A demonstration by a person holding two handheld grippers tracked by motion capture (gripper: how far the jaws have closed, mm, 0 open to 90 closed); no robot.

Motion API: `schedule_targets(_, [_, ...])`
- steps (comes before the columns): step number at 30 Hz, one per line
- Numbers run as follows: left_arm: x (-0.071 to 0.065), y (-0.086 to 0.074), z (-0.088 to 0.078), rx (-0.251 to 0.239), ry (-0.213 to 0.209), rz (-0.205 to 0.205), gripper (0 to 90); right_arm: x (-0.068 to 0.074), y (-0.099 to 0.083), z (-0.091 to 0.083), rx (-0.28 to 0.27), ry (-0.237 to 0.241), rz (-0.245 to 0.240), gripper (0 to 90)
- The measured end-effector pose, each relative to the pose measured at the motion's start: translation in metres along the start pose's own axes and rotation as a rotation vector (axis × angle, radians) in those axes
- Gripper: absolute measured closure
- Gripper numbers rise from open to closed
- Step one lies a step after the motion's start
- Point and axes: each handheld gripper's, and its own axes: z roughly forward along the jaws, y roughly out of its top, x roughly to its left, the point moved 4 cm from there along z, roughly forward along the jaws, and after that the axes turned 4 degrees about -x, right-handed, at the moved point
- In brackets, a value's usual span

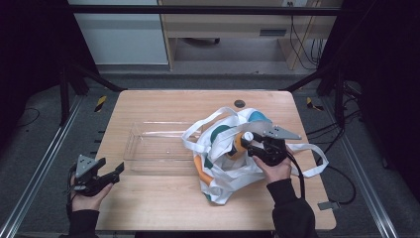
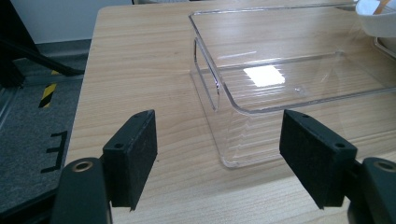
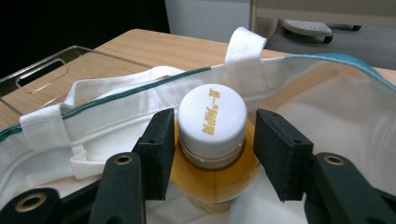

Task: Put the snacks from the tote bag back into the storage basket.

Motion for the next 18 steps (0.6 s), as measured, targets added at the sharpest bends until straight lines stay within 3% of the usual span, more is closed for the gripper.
schedule_targets(3, [-0.0002, 0.0003, -0.0004, -0.002, 0.0, 0.001, 27.8, 0.0009, 0.0003, 0.0018, -0.005, -0.003, 0.0, 47.7])
schedule_targets(6, [0.0, 0.0001, -0.0004, -0.001, 0.0, 0.0, 27.9, 0.0032, 0.0044, 0.0, -0.026, -0.01, -0.021, 57.8])
schedule_targets(18, [-0.0001, 0.0001, -0.0006, 0.0, 0.001, 0.003, 28.2, 0.0072, 0.0079, 0.002, -0.005, -0.046, -0.041, 58.8])
